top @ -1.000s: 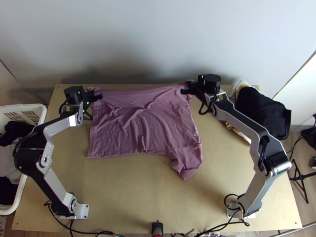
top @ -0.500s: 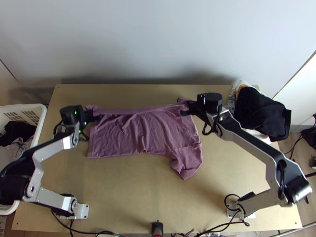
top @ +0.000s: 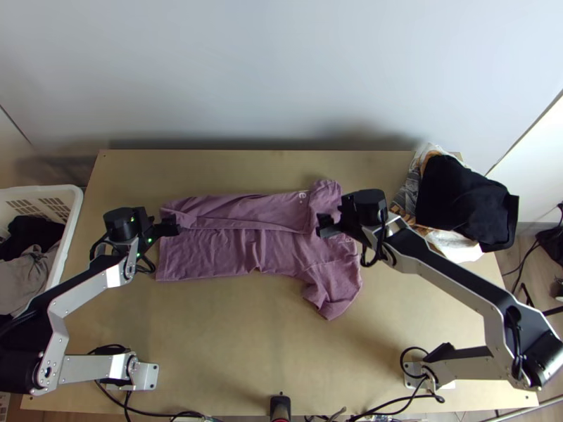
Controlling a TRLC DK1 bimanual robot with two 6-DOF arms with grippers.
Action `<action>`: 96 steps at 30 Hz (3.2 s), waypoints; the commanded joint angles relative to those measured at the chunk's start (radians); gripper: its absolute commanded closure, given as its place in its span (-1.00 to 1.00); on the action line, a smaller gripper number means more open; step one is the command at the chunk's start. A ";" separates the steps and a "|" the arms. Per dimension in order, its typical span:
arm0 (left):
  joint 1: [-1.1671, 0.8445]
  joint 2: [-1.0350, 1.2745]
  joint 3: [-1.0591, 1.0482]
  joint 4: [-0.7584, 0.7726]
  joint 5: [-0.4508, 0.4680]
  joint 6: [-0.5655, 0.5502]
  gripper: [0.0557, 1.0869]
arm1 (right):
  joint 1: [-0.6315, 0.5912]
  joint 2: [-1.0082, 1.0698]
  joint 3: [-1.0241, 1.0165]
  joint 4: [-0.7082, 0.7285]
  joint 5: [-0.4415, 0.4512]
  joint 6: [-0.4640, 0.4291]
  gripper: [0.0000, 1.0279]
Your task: Fold the t-shirt
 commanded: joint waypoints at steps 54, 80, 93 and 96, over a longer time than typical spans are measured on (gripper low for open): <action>-0.022 -0.518 -0.244 -0.623 0.089 0.040 -0.91 | -0.017 -0.648 -0.452 -0.528 -0.068 0.184 -0.87; -0.060 -0.570 -0.247 -0.628 0.088 0.013 -0.91 | 0.124 -0.380 -0.491 -0.385 -0.183 0.318 -0.87; -0.118 -0.552 -0.251 -0.567 0.088 -0.042 0.05 | 0.155 -0.288 -0.462 -0.267 -0.180 0.318 -0.09; -0.118 -0.527 -0.247 -0.545 0.086 -0.048 0.92 | 0.157 -0.278 -0.459 -0.235 -0.101 0.281 0.95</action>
